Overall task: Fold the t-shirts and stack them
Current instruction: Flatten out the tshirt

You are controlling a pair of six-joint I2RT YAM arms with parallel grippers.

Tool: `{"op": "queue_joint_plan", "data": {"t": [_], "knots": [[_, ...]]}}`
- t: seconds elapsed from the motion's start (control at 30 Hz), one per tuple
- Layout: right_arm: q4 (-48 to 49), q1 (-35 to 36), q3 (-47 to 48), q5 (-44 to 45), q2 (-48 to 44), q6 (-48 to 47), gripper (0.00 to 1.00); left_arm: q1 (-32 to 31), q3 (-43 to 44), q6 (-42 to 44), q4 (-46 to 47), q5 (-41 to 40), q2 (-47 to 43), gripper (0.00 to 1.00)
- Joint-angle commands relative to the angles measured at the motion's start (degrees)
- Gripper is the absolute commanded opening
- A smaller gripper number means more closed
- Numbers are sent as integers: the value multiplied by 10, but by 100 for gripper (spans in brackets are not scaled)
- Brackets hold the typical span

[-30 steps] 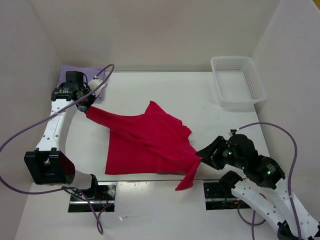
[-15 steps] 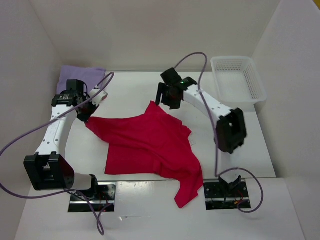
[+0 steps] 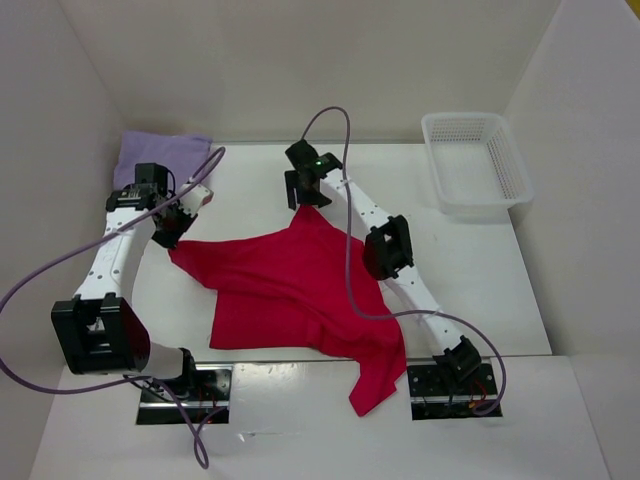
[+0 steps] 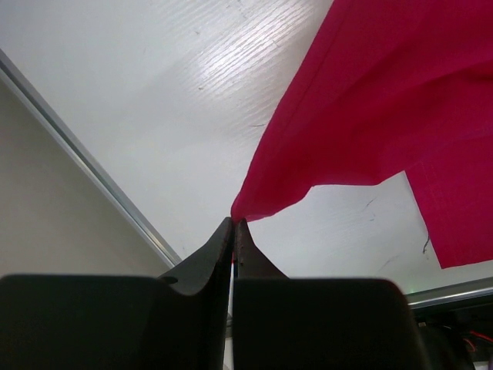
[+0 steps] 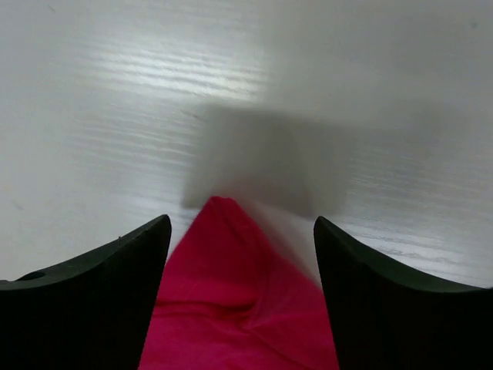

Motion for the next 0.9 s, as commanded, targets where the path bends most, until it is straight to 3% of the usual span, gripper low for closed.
{"op": "queue_joint_plan", "data": {"t": [0.0, 0.1, 0.17, 0.2, 0.27, 0.3, 0.33, 0.47, 0.53, 0.6, 0.63, 0.77, 0.87], "knots": [[-36, 6, 2, -20, 3, -25, 77, 11, 5, -10, 4, -4, 5, 0], [-36, 20, -12, -20, -4, -30, 76, 16, 5, -10, 4, -4, 5, 0], [-41, 25, -19, -14, -18, -30, 69, 16, 5, -4, 4, -10, 5, 0], [-41, 25, -25, -14, -25, -30, 50, 16, 5, -4, 4, -10, 5, 0], [-41, 25, -25, -9, -25, -30, 28, 16, 5, -4, 10, -10, 5, 0], [-41, 25, -25, -9, -30, -30, 10, 16, 5, -4, 10, -10, 5, 0], [-41, 18, -25, -3, -30, -30, 0, 16, 5, -4, 10, -10, 5, 0], [-41, -6, -5, 26, -70, -24, 0, 16, 19, -4, 49, -37, 11, 0], [-35, -30, 32, 33, -120, -16, 0, 27, 68, -4, 78, -50, 24, 0], [-24, -77, 87, 45, -182, -3, 0, 36, 140, -15, 94, -55, 62, 0], [-24, -93, 107, 50, -205, -3, 0, 42, 239, -32, 94, -48, 77, 0], [14, -170, 189, 63, -312, 12, 0, 68, 435, -67, 154, -6, 103, 0], [37, -196, 189, 44, -394, 12, 0, 68, 509, -67, 161, 28, 109, 0]]}}
